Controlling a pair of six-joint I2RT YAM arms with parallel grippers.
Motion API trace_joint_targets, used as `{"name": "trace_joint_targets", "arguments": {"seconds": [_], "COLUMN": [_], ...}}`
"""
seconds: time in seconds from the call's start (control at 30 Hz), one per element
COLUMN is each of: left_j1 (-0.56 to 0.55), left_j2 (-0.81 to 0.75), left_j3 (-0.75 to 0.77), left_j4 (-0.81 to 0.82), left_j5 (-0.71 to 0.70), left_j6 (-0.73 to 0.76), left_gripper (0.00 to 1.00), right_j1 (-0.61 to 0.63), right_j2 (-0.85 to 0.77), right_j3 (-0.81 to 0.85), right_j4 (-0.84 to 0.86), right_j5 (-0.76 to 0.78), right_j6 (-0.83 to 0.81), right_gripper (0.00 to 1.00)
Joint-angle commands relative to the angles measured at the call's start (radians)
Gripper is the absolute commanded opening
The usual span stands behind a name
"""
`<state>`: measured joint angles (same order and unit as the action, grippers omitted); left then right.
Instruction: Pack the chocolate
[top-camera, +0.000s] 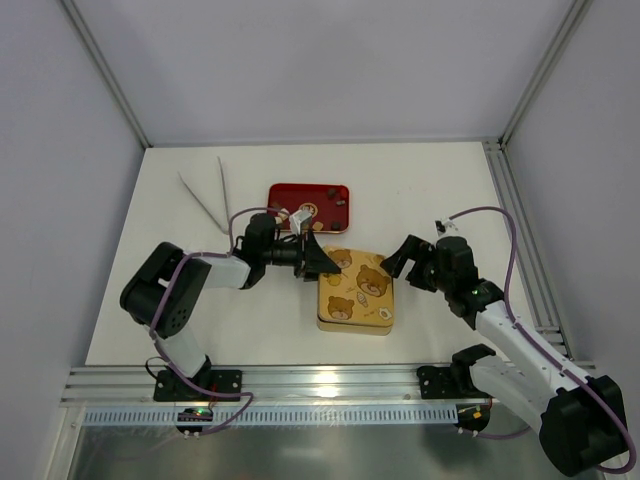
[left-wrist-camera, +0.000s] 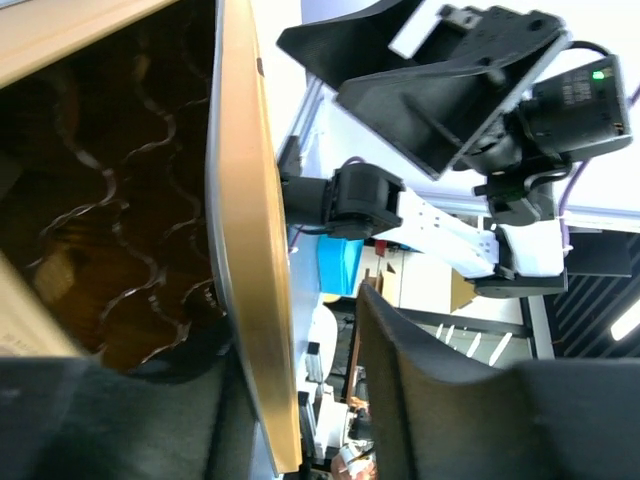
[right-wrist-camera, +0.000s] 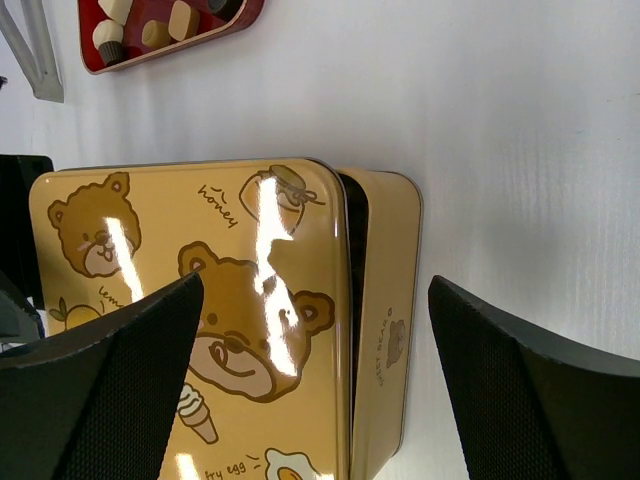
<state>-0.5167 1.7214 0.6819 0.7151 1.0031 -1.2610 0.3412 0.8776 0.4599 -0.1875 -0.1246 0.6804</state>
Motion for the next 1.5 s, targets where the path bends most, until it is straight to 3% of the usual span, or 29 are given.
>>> {"name": "trace_joint_targets", "arguments": {"seconds": [0.0, 0.4, 1.07, 1.47], "left_j1": [0.000, 0.030, 0.069, 0.080], "left_j2": [-0.029, -0.097, -0.094, -0.094], "left_j3": [0.024, 0.097, 0.153, 0.183], "left_j4": [-0.106, -0.501, -0.752, -0.901], "left_j5": [-0.004, -0.041, -0.069, -0.109], "left_j6": [0.086, 0.307, 0.440, 0.512], "left_gripper": [0.43, 0.60, 0.70, 0.70], "right_j1": [0.009, 0.012, 0.015, 0.019], "right_j2": [0.004, 0.012, 0.011, 0.003], "right_j3": [0.000, -0.001, -0.020, -0.032], "right_j4": [0.045, 0.051, 0.062, 0.071], "right_j5": [0.025, 0.023, 0.029, 0.028], "right_j6": [-0.001, 0.001, 0.005, 0.007], "right_gripper": [0.93, 0.93, 0.93, 0.93]}}
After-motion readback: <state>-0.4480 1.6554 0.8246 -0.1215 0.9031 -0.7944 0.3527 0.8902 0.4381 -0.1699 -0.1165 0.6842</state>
